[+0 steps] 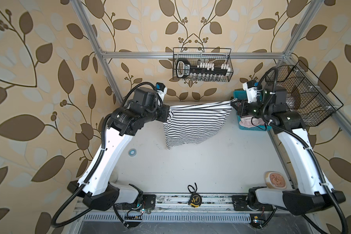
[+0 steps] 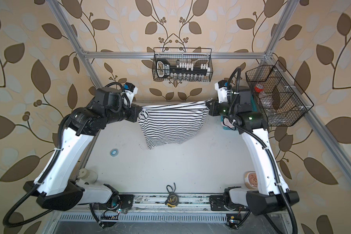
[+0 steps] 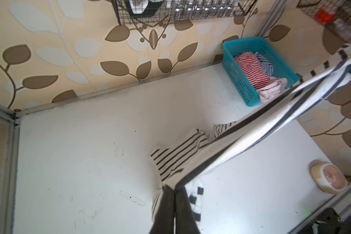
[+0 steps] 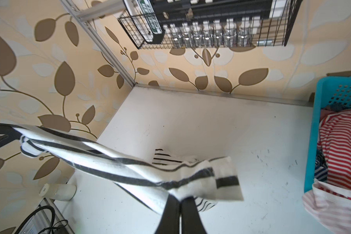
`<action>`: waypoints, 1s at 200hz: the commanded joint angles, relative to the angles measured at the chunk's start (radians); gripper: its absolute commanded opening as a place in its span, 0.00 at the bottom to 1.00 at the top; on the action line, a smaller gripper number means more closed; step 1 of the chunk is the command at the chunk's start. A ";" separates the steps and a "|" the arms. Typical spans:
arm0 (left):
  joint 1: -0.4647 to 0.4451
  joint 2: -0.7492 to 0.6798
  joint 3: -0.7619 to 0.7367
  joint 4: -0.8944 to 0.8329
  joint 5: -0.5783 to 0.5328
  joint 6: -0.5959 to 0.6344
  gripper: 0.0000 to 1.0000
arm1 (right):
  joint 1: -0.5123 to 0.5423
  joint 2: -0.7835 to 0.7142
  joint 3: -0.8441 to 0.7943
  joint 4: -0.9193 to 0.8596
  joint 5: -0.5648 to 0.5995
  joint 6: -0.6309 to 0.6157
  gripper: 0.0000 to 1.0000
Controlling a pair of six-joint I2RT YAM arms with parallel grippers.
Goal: Fold and stack the tank tops
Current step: 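Swing the hanging striped tank top down onto the table with both grippers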
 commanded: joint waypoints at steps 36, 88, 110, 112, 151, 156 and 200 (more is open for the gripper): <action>0.060 0.311 0.553 0.019 -0.126 0.158 0.00 | -0.044 0.264 0.423 0.074 -0.059 0.033 0.00; 0.060 0.172 0.326 0.174 -0.081 0.281 0.00 | -0.047 0.193 0.404 0.162 -0.088 0.005 0.00; 0.060 0.032 0.067 0.264 -0.023 0.290 0.00 | -0.045 0.055 0.171 0.247 -0.083 0.000 0.00; 0.060 0.017 0.040 0.271 -0.014 0.289 0.00 | -0.045 0.041 0.146 0.251 -0.082 -0.002 0.00; 0.058 -0.218 -0.308 0.313 0.094 0.205 0.00 | -0.011 -0.224 -0.285 0.258 -0.007 -0.022 0.00; 0.058 -0.235 -0.333 0.292 0.129 0.189 0.00 | 0.000 -0.250 -0.323 0.238 0.001 -0.030 0.00; 0.035 -0.326 -0.585 0.251 0.276 0.025 0.00 | 0.115 -0.344 -0.536 0.073 0.153 -0.026 0.00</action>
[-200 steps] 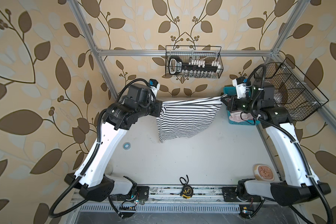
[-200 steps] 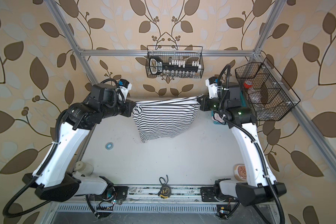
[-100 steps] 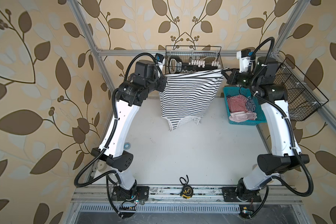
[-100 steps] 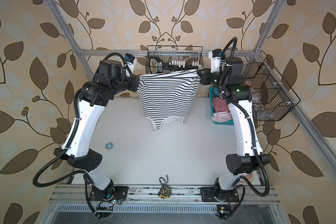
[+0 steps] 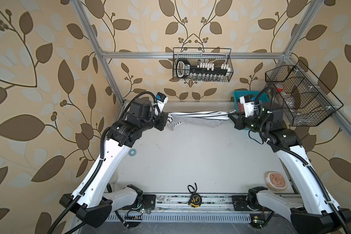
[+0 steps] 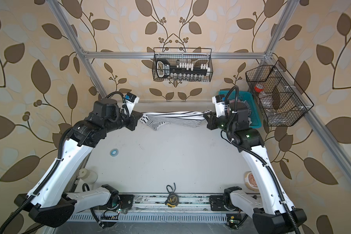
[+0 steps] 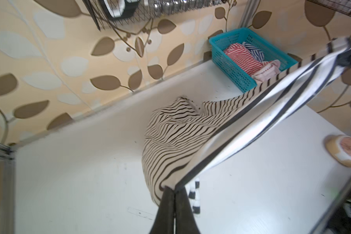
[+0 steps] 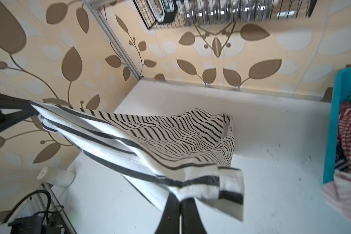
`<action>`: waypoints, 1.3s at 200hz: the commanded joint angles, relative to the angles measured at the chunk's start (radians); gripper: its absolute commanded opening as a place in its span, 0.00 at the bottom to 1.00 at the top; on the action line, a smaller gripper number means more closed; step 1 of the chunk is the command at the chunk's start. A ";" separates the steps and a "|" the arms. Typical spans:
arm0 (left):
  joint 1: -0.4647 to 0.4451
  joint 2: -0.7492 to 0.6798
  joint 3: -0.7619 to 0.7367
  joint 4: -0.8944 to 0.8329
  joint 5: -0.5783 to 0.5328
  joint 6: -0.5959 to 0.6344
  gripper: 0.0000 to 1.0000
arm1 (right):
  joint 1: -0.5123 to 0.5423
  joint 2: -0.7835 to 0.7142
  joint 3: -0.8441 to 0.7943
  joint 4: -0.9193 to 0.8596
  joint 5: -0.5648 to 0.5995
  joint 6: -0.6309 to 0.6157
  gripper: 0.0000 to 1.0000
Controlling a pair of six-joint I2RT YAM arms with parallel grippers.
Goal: Fold and stack the tank tops
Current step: 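Swing the hanging striped tank top down onto the table with both grippers, then release the tank top and draw both grippers back toward the robot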
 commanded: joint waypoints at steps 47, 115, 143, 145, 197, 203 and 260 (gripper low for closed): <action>-0.007 0.110 0.112 -0.031 -0.107 -0.064 0.00 | -0.046 0.161 0.110 -0.041 0.079 -0.002 0.00; 0.004 0.728 1.127 -0.109 -0.365 0.187 0.00 | -0.141 0.535 0.765 -0.002 0.012 0.048 0.00; 0.006 0.724 1.174 0.005 -0.337 0.215 0.00 | -0.142 0.510 0.841 0.069 -0.015 0.055 0.00; 0.006 0.713 1.155 0.019 -0.332 0.215 0.00 | -0.141 0.505 0.840 0.073 -0.015 0.053 0.00; 0.004 0.325 0.486 0.349 -0.192 0.189 0.00 | -0.141 0.242 0.469 0.229 -0.043 0.023 0.00; 0.004 0.289 0.433 0.335 -0.175 0.182 0.00 | -0.141 0.212 0.406 0.234 -0.045 0.024 0.00; -0.106 0.095 -0.034 0.076 -0.071 -0.015 0.02 | 0.022 -0.018 -0.096 0.021 0.052 0.012 0.00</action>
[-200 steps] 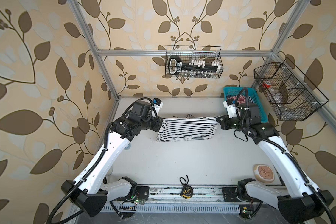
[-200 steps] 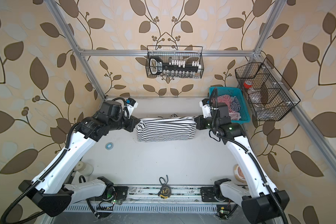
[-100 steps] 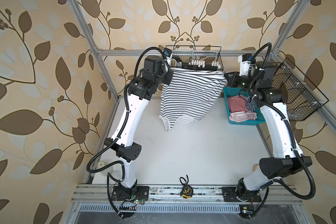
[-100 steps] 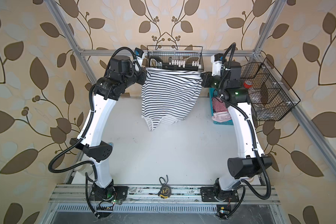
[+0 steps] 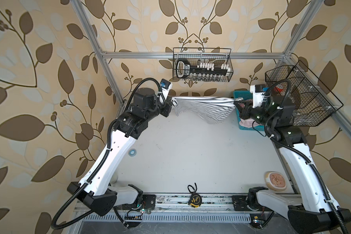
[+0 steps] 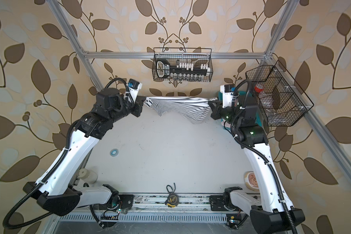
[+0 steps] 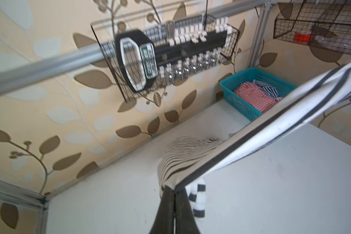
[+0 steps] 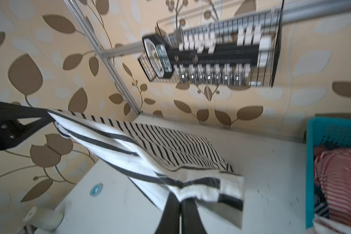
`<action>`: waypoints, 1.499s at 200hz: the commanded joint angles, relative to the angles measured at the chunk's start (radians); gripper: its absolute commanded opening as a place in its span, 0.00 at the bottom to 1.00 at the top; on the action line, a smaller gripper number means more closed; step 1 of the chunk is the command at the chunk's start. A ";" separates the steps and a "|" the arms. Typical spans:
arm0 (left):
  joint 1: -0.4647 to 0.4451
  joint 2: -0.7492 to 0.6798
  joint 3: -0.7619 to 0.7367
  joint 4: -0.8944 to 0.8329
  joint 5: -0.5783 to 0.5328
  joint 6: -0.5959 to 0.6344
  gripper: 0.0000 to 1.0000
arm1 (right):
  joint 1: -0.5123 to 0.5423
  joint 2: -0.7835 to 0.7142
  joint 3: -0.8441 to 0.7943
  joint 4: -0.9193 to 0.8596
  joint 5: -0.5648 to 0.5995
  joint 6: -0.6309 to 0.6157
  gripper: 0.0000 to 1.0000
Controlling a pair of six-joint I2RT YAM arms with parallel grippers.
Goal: Fold and stack the tank tops
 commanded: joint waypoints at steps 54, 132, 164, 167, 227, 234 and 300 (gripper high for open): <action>-0.277 -0.046 -0.307 -0.465 0.065 -0.336 0.50 | 0.382 -0.150 -0.273 -0.359 0.221 0.112 0.56; -0.292 -0.113 -0.237 -0.305 -0.100 -0.305 0.71 | 0.310 -0.073 -0.255 -0.308 0.237 0.117 0.52; -0.203 0.250 -0.024 -0.279 -0.150 -0.264 0.71 | 0.260 0.082 -0.258 -0.149 0.120 0.150 0.42; -0.188 0.289 0.000 -0.285 -0.146 -0.266 0.70 | 0.260 0.099 -0.254 -0.144 0.115 0.149 0.41; 0.048 0.931 0.630 -0.448 -0.072 -0.285 0.54 | 0.310 0.244 -0.291 -0.050 0.053 0.196 0.44; 0.061 0.988 0.708 -0.462 -0.069 -0.282 0.53 | 0.319 0.252 -0.311 -0.043 0.051 0.202 0.45; 0.098 1.218 0.890 -0.345 0.070 -0.236 0.53 | 0.345 0.311 -0.487 0.018 0.032 0.252 0.42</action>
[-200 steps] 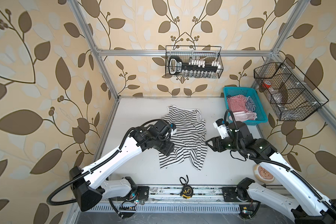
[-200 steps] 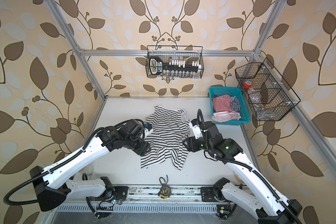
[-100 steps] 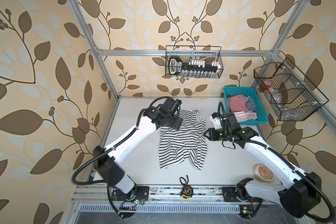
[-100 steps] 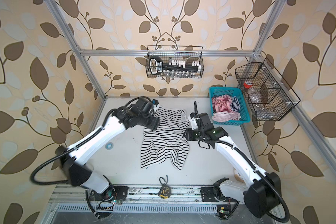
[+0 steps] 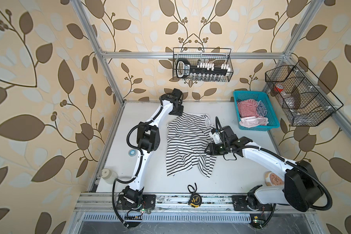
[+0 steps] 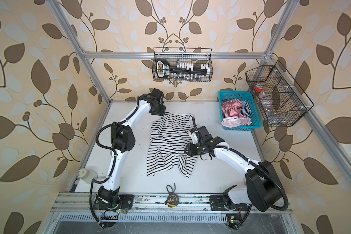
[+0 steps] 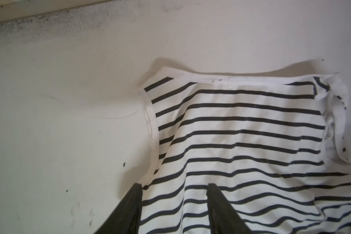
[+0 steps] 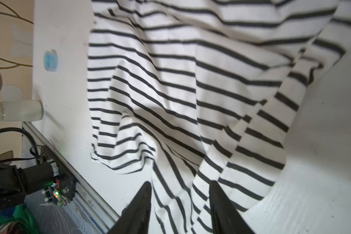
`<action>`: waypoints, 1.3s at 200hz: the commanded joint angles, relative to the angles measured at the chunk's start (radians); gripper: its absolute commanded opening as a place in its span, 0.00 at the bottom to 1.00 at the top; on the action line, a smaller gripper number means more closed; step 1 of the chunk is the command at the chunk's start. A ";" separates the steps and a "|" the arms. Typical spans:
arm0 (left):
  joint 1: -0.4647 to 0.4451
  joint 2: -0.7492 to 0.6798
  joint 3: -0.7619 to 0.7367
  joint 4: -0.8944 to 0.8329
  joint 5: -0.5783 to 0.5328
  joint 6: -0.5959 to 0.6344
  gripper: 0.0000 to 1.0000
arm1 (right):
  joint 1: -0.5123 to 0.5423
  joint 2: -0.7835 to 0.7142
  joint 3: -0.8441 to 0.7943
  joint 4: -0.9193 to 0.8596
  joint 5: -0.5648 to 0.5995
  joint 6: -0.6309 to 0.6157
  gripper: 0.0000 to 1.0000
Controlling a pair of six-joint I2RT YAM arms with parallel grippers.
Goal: Fold and stack the tank tops
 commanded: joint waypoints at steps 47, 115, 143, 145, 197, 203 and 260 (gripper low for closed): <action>0.018 0.112 0.037 0.083 0.133 -0.002 0.52 | 0.006 0.040 -0.061 -0.002 -0.003 0.022 0.32; 0.044 0.144 -0.003 0.100 0.164 -0.043 0.51 | 0.037 0.066 -0.081 -0.046 0.037 -0.001 0.40; 0.046 0.151 -0.006 0.092 0.147 -0.050 0.51 | 0.038 0.068 -0.073 -0.078 0.071 0.001 0.00; 0.047 0.151 -0.006 0.091 0.144 -0.050 0.51 | 0.038 0.066 -0.071 -0.081 0.076 0.001 0.00; 0.085 0.140 -0.035 0.030 0.041 -0.105 0.47 | -0.020 -0.081 -0.035 -0.227 0.150 -0.016 0.00; 0.094 0.130 -0.055 0.030 0.030 -0.117 0.46 | -0.038 -0.105 -0.030 -0.251 0.157 -0.020 0.00; 0.166 0.008 -0.268 0.066 0.016 -0.211 0.43 | -0.238 -0.216 0.017 -0.404 0.165 -0.101 0.11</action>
